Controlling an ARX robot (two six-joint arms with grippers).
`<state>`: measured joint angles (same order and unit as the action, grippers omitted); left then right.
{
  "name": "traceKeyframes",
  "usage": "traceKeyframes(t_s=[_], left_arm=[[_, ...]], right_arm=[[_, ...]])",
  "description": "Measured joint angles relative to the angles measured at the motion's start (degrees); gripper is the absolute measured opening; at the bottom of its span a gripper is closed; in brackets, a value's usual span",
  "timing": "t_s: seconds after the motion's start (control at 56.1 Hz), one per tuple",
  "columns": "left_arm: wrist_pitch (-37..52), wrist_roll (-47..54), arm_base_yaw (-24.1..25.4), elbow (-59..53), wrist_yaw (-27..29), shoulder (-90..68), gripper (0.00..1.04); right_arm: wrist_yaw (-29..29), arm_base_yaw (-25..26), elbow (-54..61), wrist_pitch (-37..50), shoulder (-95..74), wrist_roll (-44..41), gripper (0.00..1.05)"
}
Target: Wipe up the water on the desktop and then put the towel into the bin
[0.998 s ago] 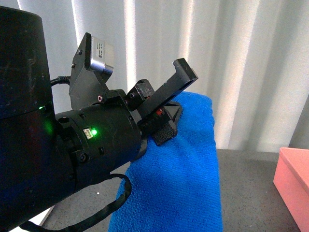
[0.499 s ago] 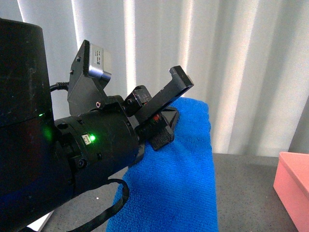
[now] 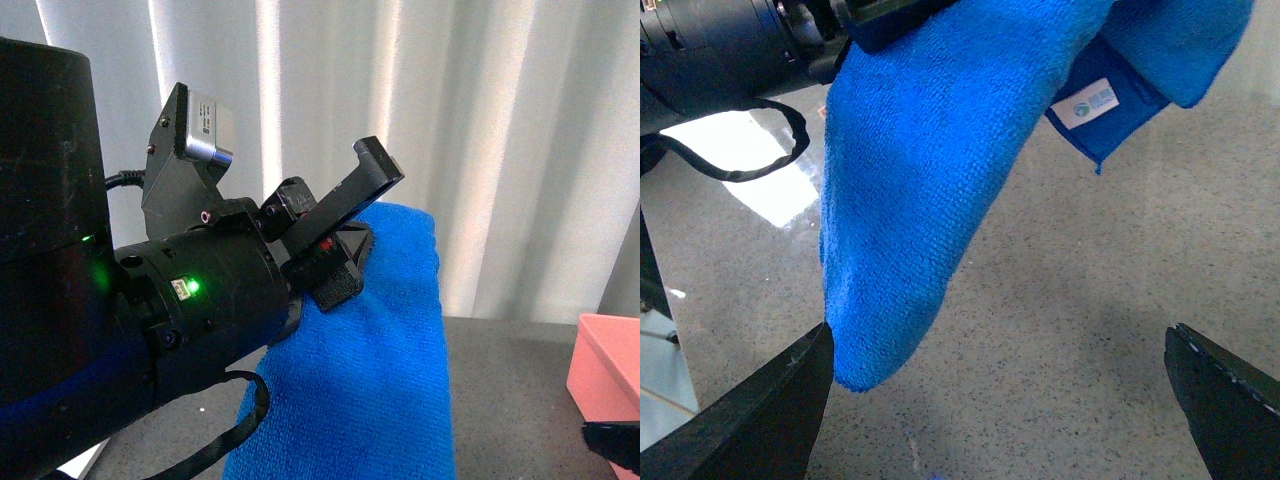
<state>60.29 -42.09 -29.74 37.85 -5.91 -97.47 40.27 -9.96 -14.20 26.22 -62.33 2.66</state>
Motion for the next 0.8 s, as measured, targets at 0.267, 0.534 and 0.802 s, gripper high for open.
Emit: traceKeyframes(t_s=[0.267,0.534,0.802], left_arm=[[0.0,0.0,0.0,0.0,0.0,0.0,0.06],[0.0,0.0,0.0,0.0,0.0,0.0,0.06],[0.0,0.0,0.0,0.0,0.0,0.0,0.06]], right_arm=[[-0.3,-7.2,-2.8,11.7,-12.6,2.1,0.98],[-2.5,-10.4,-6.7,16.4,-20.5,4.0,0.98],[-3.4,-11.3,-7.7,16.7,-21.8,4.5,0.98]])
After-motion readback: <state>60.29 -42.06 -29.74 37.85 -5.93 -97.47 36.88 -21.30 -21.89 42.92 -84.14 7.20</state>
